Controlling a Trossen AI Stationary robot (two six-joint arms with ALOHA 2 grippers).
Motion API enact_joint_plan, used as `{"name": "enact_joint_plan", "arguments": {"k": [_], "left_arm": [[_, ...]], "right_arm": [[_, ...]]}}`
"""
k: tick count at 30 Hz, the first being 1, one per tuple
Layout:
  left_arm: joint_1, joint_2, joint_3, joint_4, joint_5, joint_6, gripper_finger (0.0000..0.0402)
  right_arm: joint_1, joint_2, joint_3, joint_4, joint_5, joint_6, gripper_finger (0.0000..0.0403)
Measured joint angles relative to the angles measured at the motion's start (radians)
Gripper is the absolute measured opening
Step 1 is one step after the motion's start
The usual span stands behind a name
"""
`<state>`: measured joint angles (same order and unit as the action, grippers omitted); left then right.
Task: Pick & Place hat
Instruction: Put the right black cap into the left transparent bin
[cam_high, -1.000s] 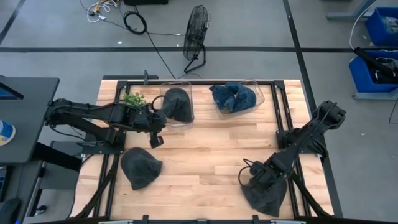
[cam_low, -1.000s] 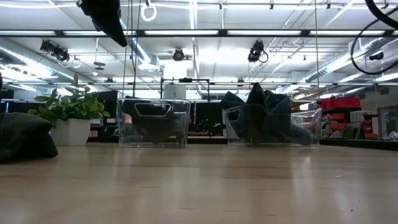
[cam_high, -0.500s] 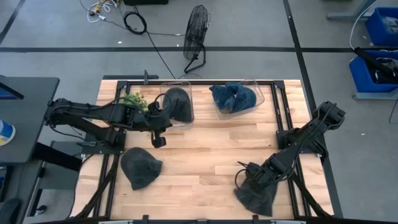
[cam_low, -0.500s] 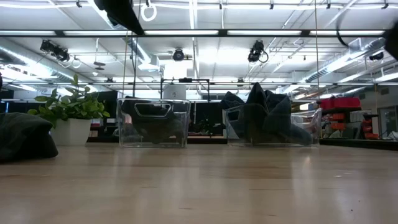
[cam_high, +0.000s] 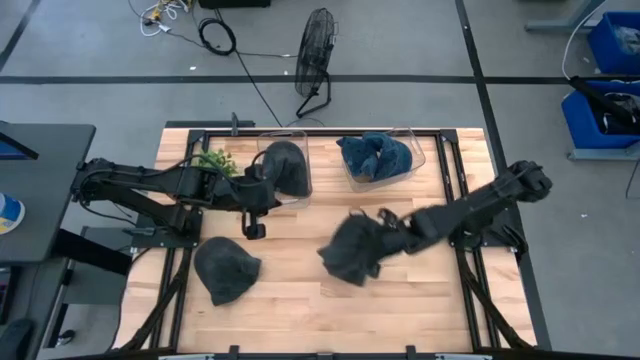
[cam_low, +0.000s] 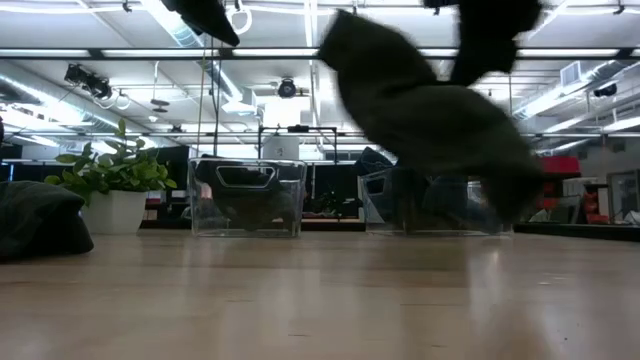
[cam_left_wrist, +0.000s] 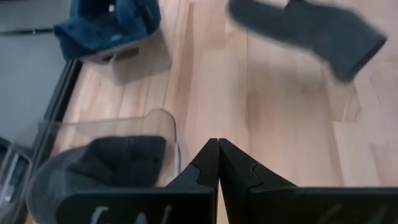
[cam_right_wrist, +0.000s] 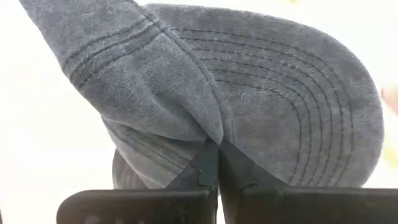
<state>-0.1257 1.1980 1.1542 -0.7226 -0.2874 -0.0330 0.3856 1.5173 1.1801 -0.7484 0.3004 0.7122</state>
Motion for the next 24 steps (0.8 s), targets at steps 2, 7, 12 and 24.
{"name": "enact_joint_plan", "arguments": {"k": [2,7,12,24], "left_arm": [[0.000,0.000,0.000,0.023,0.000,0.029,0.0010],[0.000,0.000,0.000,0.045,0.006,0.072,0.0026],[0.000,0.000,0.000,0.049,0.008,0.105,0.0095],[0.000,0.138,0.001,0.273,0.057,0.135,0.0196]], "right_arm": [[-0.057,0.000,0.001,0.070,-0.038,-0.092,0.0001],[-0.161,0.000,0.001,0.200,-0.055,-0.268,0.0000],[-0.223,0.000,0.002,0.274,0.024,-0.310,0.0000],[-0.282,0.068,0.003,0.322,-0.027,-0.408,0.0000]]}}
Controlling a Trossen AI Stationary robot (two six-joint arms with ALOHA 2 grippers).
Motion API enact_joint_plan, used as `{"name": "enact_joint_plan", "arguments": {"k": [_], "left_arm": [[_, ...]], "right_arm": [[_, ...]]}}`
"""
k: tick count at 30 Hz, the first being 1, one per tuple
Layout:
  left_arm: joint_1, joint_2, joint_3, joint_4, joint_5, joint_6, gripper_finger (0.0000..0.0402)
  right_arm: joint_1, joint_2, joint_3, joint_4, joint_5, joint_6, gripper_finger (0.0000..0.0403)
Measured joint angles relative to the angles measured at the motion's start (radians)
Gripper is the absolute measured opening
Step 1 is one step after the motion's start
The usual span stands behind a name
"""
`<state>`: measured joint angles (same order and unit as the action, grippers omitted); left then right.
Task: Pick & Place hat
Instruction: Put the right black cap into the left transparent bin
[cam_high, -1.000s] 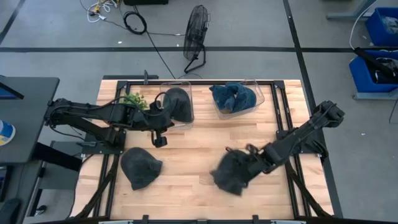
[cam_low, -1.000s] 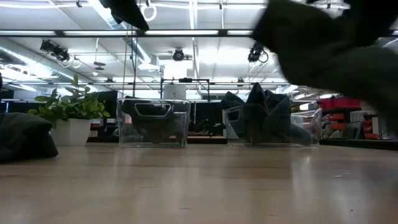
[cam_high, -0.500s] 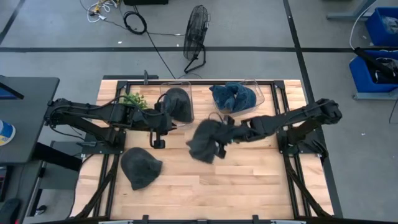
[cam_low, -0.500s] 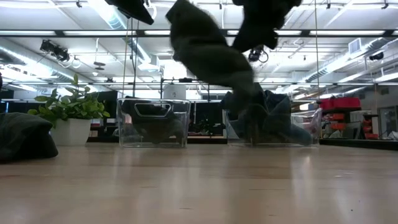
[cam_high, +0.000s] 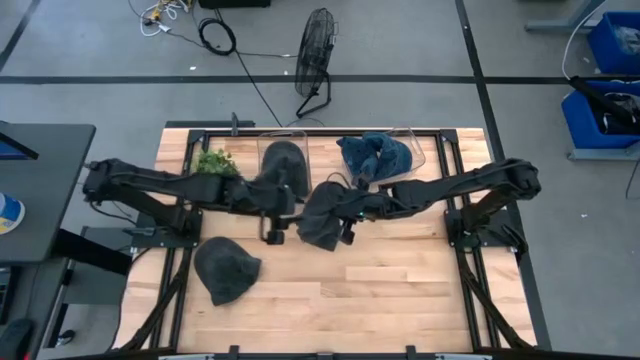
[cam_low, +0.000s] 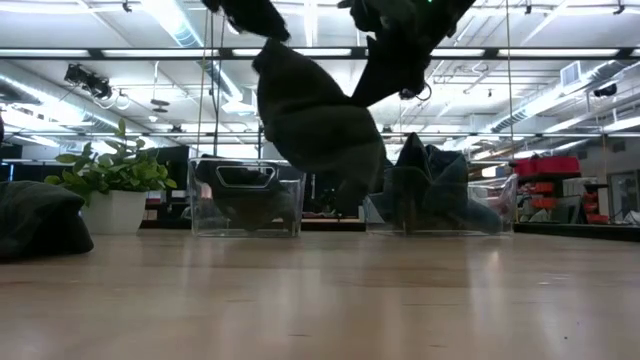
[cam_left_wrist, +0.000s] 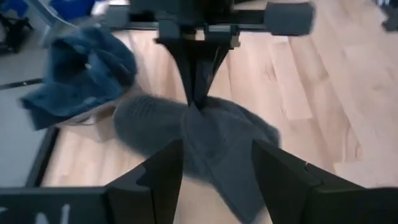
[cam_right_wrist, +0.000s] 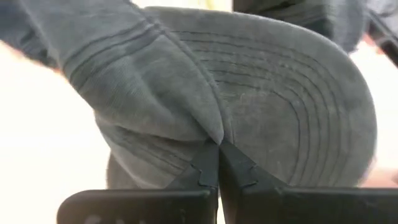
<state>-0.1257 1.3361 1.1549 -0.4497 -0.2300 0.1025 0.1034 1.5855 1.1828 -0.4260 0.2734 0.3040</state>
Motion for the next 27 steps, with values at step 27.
{"name": "enact_joint_plan", "arguments": {"k": [27], "left_arm": [[0.066,0.245,-0.001,0.174,-0.015,0.140,0.0197]], "right_arm": [[0.019,0.021,-0.001,0.082,0.000,-0.090,0.0000]]}}
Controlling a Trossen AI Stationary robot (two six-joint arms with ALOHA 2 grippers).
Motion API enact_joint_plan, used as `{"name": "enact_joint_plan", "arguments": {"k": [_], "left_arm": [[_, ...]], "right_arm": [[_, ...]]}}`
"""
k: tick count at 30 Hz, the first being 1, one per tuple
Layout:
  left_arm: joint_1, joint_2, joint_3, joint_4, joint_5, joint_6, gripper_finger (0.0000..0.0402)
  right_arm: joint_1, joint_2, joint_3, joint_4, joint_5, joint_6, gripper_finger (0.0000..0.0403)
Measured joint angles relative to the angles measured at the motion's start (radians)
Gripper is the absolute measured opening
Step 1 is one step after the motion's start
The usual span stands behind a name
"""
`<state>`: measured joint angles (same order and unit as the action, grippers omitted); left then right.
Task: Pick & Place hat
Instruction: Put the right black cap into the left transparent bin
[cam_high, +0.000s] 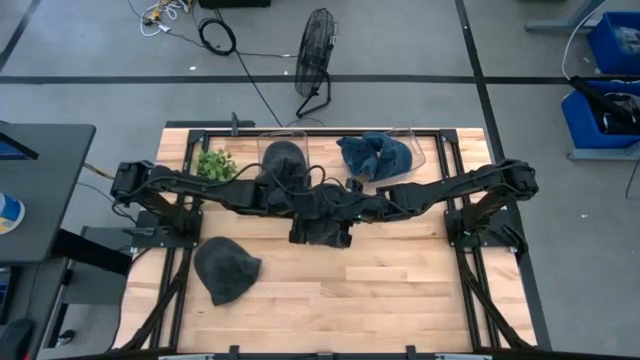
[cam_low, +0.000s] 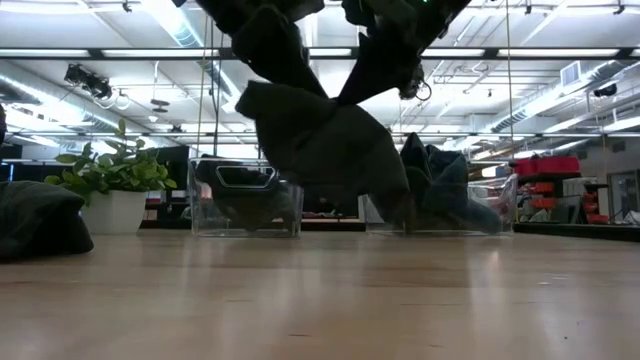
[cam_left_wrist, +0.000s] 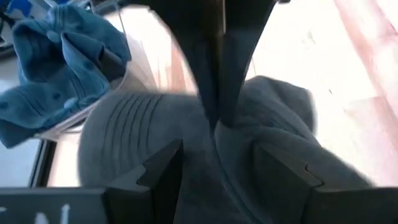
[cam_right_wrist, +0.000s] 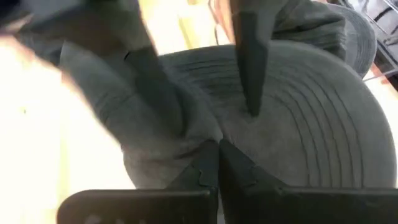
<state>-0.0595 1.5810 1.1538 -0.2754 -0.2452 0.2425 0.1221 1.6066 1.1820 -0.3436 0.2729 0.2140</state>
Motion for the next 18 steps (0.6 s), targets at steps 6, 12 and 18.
{"name": "enact_joint_plan", "arguments": {"k": [6,12,18], "left_arm": [[-0.017,0.003,0.000,0.022,-0.003,0.015,0.0195],[-0.017,0.003,0.000,0.013,0.000,0.016,0.0139],[-0.001,0.002,0.003,-0.007,0.006,0.015,0.0055]], "right_arm": [[-0.014,0.000,0.000,0.017,-0.004,0.062,0.0000],[-0.004,0.000,0.000,0.060,-0.018,0.044,0.0000],[0.005,0.000,0.000,0.052,-0.007,0.041,0.0000]]}}
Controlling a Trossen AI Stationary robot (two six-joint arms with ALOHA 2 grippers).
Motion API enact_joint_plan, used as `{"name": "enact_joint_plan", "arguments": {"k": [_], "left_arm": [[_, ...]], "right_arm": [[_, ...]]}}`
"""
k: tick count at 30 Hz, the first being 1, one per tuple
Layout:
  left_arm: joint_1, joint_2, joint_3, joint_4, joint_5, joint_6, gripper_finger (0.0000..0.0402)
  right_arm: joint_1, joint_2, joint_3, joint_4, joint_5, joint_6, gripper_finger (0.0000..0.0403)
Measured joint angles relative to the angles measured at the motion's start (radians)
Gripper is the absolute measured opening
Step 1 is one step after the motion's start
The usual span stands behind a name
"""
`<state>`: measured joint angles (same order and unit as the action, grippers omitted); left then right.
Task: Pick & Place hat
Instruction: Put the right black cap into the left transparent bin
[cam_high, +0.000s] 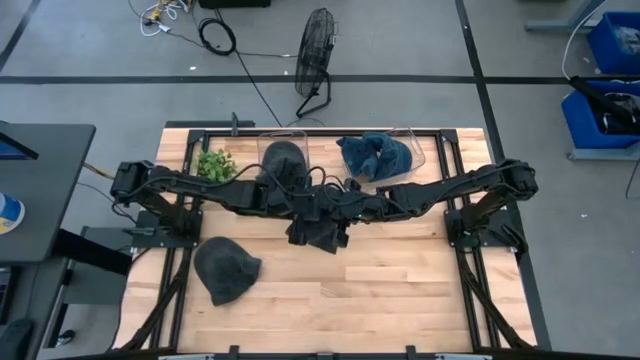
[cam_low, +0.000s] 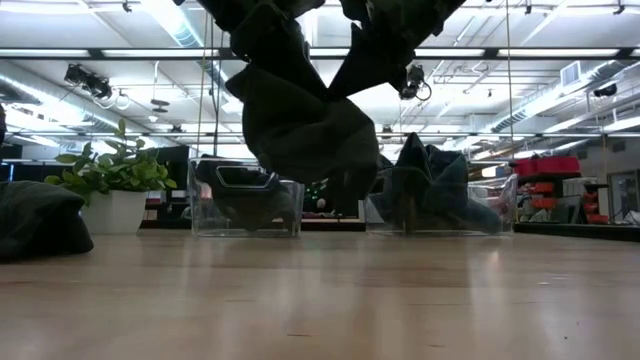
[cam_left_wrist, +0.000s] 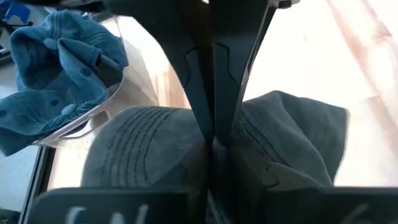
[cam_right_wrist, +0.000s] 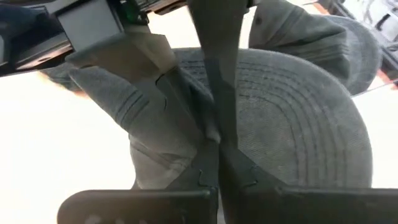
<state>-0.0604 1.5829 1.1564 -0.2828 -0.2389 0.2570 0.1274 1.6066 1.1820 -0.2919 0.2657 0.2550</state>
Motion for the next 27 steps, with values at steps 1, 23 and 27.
{"name": "enact_joint_plan", "arguments": {"k": [1,23,27], "left_arm": [[0.001,0.000,0.000,-0.001,-0.001,0.000,0.0045],[0.003,-0.001,-0.003,-0.069,-0.022,-0.024,0.0016],[-0.006,-0.019,0.000,-0.077,-0.058,-0.036,0.0013]], "right_arm": [[0.000,0.000,0.000,-0.007,0.009,0.000,0.0000],[0.002,-0.004,0.001,-0.091,0.011,-0.028,0.0105],[0.001,-0.018,0.001,-0.118,0.011,-0.028,0.0132]]}}
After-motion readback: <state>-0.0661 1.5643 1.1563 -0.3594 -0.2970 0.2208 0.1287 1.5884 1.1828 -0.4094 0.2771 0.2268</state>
